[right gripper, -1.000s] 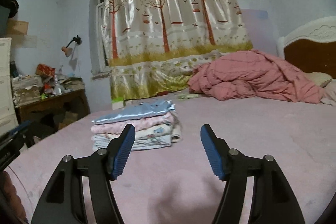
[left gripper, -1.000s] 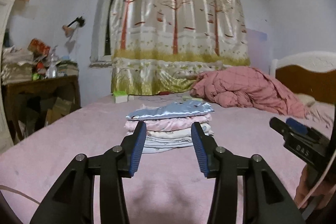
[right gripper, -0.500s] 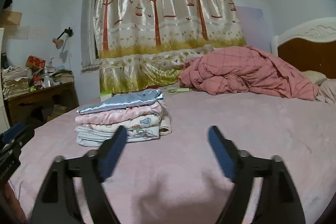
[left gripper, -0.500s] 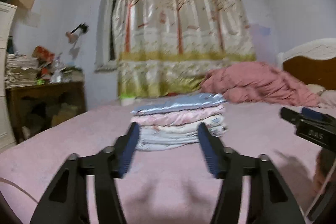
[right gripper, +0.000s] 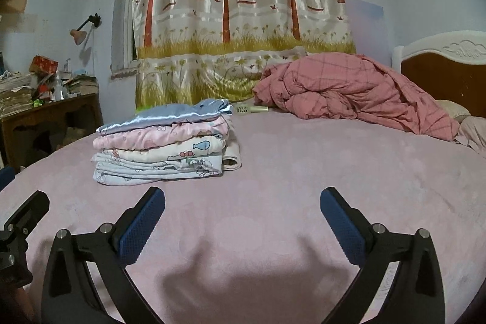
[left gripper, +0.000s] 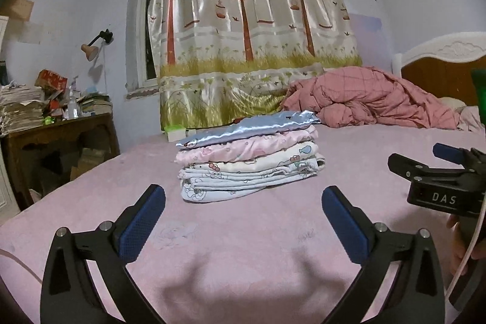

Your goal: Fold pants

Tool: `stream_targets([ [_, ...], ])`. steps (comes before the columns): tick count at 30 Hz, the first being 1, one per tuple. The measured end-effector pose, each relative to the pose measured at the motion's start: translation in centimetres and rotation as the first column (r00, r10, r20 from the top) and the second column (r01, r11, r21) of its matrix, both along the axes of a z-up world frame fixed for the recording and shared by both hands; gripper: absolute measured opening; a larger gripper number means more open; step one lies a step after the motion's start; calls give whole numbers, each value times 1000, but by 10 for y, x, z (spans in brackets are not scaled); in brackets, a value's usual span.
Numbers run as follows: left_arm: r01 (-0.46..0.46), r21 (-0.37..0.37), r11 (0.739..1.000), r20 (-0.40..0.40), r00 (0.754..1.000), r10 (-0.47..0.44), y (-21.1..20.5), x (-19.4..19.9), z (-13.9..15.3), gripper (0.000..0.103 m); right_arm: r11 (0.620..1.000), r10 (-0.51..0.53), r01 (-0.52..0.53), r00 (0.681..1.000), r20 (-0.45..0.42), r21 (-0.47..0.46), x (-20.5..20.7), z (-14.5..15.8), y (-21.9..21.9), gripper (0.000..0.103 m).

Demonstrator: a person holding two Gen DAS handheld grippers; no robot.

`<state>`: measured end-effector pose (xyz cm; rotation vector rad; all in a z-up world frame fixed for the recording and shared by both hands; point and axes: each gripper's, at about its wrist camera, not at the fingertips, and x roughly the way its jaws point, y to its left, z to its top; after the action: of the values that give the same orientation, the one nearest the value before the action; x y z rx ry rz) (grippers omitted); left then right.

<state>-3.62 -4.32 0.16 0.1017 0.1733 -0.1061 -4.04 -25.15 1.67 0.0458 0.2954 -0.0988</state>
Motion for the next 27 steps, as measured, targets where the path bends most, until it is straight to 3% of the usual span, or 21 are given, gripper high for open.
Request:
stream_targets([
  [7,-14,-51,999,-12,1000,13,8,2,1,102,1000,0,0,1000,1,4,-4,1,0,102],
  [27,-17,-46,999,-15,1000,16,14,2,4,102,999,22,-22,1000,-13,-41,-4,2,11,102],
])
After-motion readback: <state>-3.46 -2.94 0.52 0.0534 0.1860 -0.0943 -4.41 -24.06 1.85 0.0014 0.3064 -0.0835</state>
